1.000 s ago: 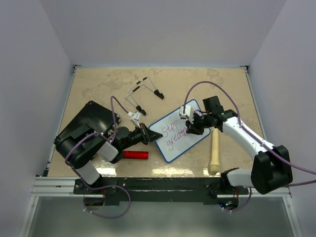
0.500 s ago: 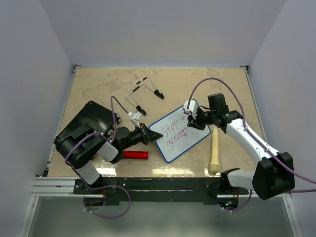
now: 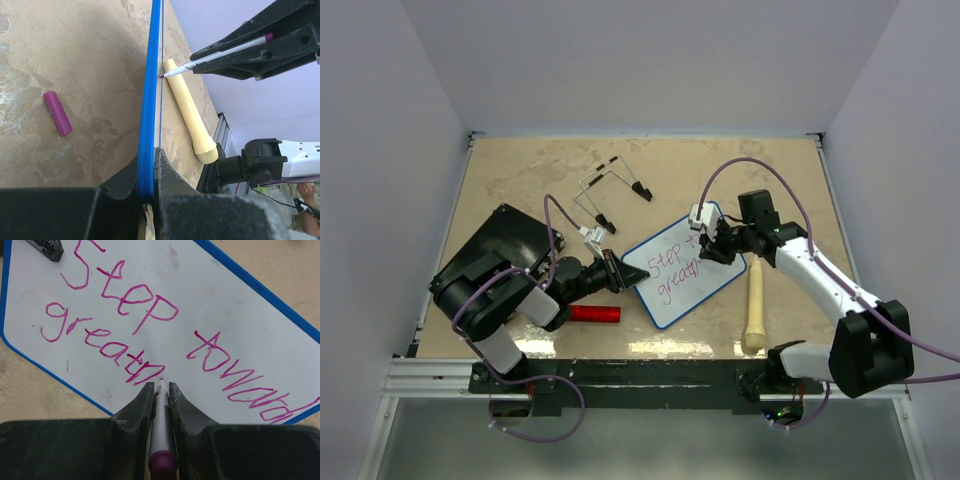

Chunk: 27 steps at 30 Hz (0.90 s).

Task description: Write a sentence on the whiteboard

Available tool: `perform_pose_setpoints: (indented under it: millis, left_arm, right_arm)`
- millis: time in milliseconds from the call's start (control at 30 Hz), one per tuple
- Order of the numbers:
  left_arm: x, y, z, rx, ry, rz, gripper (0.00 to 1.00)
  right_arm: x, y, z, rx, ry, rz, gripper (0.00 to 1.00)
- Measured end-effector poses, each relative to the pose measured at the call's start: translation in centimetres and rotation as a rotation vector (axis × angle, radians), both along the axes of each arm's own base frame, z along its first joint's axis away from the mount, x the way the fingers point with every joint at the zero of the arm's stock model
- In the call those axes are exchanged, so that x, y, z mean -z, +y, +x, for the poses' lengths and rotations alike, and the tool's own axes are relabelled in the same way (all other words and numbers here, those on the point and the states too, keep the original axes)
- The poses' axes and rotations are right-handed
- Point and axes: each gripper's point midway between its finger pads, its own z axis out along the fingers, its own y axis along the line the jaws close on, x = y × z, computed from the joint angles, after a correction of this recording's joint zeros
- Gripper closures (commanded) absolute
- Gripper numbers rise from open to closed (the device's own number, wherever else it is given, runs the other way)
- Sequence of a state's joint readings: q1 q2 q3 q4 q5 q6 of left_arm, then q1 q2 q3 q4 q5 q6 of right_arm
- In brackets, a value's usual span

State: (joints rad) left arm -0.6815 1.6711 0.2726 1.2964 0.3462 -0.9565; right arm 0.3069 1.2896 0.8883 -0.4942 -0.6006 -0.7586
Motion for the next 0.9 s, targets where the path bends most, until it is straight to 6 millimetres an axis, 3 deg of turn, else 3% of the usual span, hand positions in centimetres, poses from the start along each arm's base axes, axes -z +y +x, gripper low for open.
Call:
perform_pose_setpoints:
  millis: [900]
  left_arm:
    - [0.0,0.0,0.0,0.000,0.001,-0.001,1.00]
  right_arm:
    - [-0.9,-0.6,1.6,0.087,-0.049,-0.006,1.00]
